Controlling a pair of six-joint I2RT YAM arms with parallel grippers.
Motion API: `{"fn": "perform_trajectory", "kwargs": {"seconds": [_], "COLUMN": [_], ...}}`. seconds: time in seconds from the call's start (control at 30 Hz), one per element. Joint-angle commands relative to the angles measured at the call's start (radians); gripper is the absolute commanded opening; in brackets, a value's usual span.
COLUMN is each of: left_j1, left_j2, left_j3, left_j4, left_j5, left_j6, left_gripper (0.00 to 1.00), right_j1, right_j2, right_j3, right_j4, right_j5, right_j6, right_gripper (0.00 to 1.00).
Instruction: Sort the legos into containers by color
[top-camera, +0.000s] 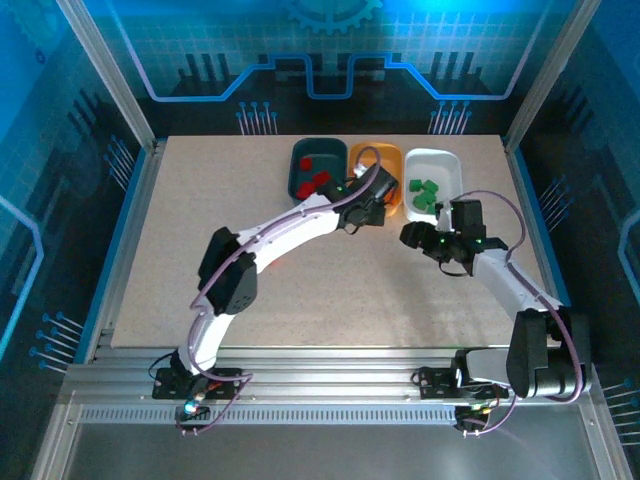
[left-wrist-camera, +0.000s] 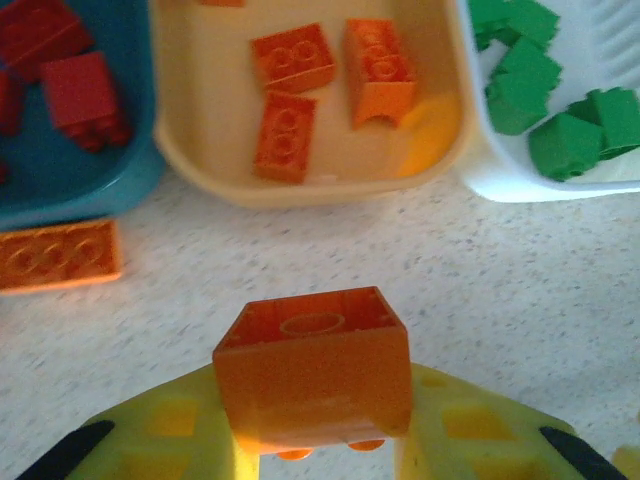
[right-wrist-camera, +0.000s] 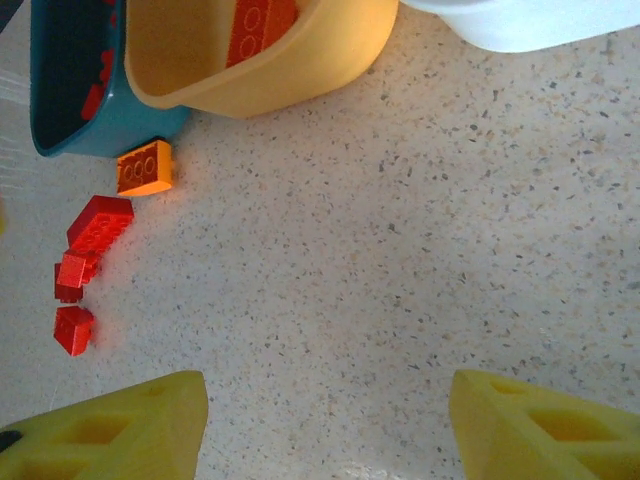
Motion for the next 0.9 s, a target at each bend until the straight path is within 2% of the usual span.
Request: {"fn": "perform_trajectory", "kwargs": {"seconds": [0.0, 0.2, 0.27, 0.57, 0.6, 0.7, 0.73, 0.77, 0.87], "left_j1": [0.025, 0.054, 0.063, 0.112, 0.118, 0.126, 0.128, 0.128, 0.133], "left_j2": [0.124, 0.260, 0.294, 0.361, 0.372, 0.381, 0.371, 0.356, 0.280], "left_j3": [0.129, 0.337, 0.383, 0.442, 0.453, 0.488, 0.492, 0.486, 0.433], "left_j4": [-0.017, -0.018, -0.031, 0.010, 0.016, 0.020, 0.021, 0.021, 0.030], "left_j5": [0.093, 0.153, 0.170, 0.177, 0.185, 0.194, 0.184, 0.167, 0.135], "left_j6": [0.045, 0.040, 0.024, -0.016, -0.015, 0.013, 0.028, 0.038, 0.064], "left_gripper": [0.25, 0.29, 0.27, 0.30, 0.34, 0.65, 0.78, 0.84, 0.93], "right_j1": [-0.027, -0.038, -0.038, -0.038, -0.038, -0.038, -0.037, -0.038, -0.037], "right_j2": [-0.018, -0.044, -0.046, -0.068, -0.073, -0.095, -0.103, -0.111, -0.127], "right_j3": [-0.028, -0.045, -0.053, -0.067, -0.069, -0.072, -0.073, -0.074, -0.078], "right_j4": [0.018, 0.026, 0.029, 0.028, 0.024, 0.015, 0.012, 0.011, 0.005], "right_j5": [-0.028, -0.025, -0.035, -0.008, -0.001, 0.016, 0.022, 0.026, 0.042], "right_j6": [0.017, 0.027, 0.029, 0.025, 0.024, 0.021, 0.019, 0.017, 0.012], "right_gripper": [0.66, 0.67, 0.67, 0.67, 0.68, 0.71, 0.72, 0.73, 0.73]}}
